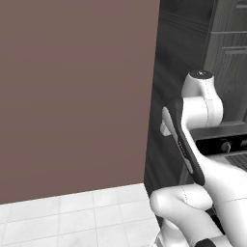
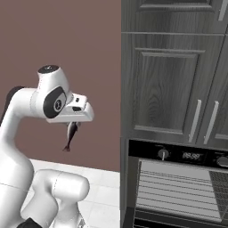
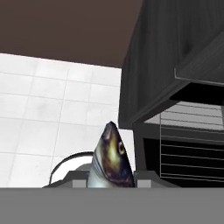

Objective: Take the fish from the oven and place it on the plate on the counter.

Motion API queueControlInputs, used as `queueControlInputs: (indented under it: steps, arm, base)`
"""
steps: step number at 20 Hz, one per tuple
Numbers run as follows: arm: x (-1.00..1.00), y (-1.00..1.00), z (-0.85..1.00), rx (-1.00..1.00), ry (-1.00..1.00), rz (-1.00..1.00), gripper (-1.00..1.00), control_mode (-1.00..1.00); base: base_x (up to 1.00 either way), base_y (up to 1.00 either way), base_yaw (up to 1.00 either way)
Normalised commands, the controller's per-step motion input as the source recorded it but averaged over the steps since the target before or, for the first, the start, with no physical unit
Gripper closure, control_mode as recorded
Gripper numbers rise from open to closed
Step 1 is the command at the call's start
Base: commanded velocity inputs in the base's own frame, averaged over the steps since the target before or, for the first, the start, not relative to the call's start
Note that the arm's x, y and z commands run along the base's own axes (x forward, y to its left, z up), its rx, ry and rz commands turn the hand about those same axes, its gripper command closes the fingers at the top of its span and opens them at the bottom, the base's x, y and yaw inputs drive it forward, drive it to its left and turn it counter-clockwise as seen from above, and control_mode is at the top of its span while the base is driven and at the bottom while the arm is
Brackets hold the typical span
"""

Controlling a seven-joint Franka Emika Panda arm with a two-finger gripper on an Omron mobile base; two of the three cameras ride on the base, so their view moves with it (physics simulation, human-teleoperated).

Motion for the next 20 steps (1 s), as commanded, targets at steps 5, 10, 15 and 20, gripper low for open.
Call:
queueControlInputs:
  steps: [5, 10, 15, 20]
  arm:
    - [-0.04, 0.27, 0.03, 0.0, -0.13, 0.05, 1.0, -1.0]
    - [-0.1, 0.17, 0.16, 0.0, -0.18, 0.04, 1.0, -1.0]
    - [0.0, 0.08, 0.04, 0.06, -0.2, 0.02, 1.0, -1.0]
    - [0.01, 0.01, 0.0, 0.15, -0.13, 0.0, 1.0, -1.0]
  base:
    - [0.0, 0.0, 0.0]
    - [0.0, 0.0, 0.0]
    - [0.0, 0.0, 0.0]
    - [0.0, 0.0, 0.0]
